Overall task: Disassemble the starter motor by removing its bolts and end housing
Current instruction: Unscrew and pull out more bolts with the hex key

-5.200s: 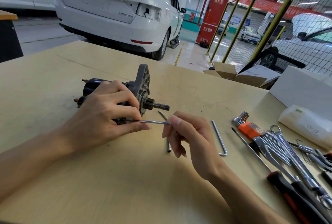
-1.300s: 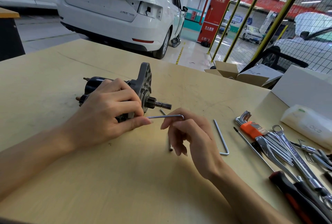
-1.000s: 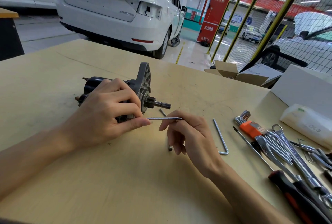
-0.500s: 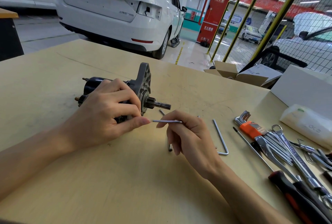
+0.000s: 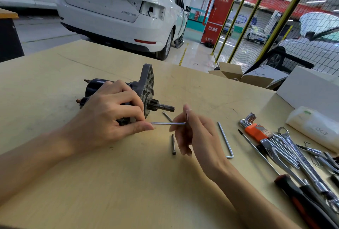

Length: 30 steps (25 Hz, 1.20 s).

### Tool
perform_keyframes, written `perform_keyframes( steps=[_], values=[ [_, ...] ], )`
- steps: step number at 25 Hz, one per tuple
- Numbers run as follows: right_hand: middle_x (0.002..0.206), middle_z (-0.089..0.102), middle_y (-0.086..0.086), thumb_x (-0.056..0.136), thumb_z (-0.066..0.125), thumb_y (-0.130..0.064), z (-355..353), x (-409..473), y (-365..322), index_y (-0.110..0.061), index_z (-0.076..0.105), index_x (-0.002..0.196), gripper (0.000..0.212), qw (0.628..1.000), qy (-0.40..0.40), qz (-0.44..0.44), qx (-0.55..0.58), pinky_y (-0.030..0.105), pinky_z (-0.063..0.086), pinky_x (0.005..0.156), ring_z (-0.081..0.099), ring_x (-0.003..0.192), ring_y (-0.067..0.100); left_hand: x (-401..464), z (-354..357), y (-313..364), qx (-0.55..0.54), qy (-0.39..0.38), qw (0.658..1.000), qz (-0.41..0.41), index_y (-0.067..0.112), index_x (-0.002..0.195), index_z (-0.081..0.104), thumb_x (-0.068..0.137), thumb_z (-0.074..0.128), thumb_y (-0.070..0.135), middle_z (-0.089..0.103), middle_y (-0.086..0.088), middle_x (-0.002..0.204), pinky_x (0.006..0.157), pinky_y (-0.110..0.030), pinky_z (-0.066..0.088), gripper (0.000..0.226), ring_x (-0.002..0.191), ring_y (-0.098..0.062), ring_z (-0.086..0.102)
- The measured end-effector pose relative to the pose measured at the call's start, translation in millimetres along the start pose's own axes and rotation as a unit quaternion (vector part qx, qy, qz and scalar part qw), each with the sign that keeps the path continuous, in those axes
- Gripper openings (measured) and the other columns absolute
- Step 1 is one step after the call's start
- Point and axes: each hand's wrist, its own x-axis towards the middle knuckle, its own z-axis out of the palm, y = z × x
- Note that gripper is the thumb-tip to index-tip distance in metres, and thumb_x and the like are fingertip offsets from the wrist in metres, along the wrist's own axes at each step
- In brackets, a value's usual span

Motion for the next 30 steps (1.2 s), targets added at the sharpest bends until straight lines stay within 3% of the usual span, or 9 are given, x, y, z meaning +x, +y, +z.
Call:
perform_keyframes(
  steps=[4, 9, 12, 30],
  values=[
    [0.042, 0.045, 0.007, 0.097, 0.048, -0.049, 0.8, -2.9, -2.0, -0.012, 0.058, 0.054, 0.057, 0.998, -0.041, -0.019, -0.033, 0.020, 0.035, 0.043, 0.042, 0.038, 0.016, 0.1, -1.3, 0.5, 0.009, -0.003, 1.000, 0.006, 0.021, 0.070, 0.073, 0.087, 0.062, 0.050, 0.065, 0.011, 0.084, 0.075, -0.043, 0.042, 0.035, 0.087, -0.018, 0.055],
    [0.044, 0.044, 0.008, 0.083, 0.042, -0.017, -1.4, -3.3, -0.3, -0.011, 0.062, 0.067, 0.026, 0.996, -0.071, -0.044, 0.003, 0.022, 0.029, 0.041, 0.039, 0.040, 0.019, 0.0, -0.2, 0.3, 0.013, -0.001, 1.000, 0.003, 0.020, 0.069, 0.073, 0.088, 0.060, 0.049, 0.065, 0.011, 0.084, 0.076, -0.042, 0.041, 0.037, 0.087, -0.016, 0.053],
    [0.045, 0.046, 0.005, 0.078, 0.037, -0.007, -1.9, -2.7, 2.4, -0.006, 0.064, 0.071, 0.028, 0.996, -0.072, -0.055, -0.004, 0.019, 0.033, 0.042, 0.040, 0.039, 0.016, -0.1, 0.3, -0.7, 0.019, 0.000, 1.000, 0.007, 0.020, 0.070, 0.073, 0.089, 0.060, 0.049, 0.065, 0.011, 0.085, 0.077, -0.040, 0.041, 0.037, 0.087, -0.016, 0.053],
    [0.048, 0.050, -0.004, 0.079, 0.041, -0.007, -2.7, -2.5, 6.2, -0.014, 0.070, 0.070, 0.031, 0.993, -0.048, -0.057, -0.094, 0.019, 0.036, 0.045, 0.043, 0.043, 0.012, -0.8, 0.9, -0.1, 0.024, -0.003, 1.000, 0.015, 0.021, 0.071, 0.074, 0.091, 0.058, 0.048, 0.066, 0.012, 0.086, 0.077, -0.041, 0.041, 0.037, 0.090, -0.015, 0.053]
  ],
)
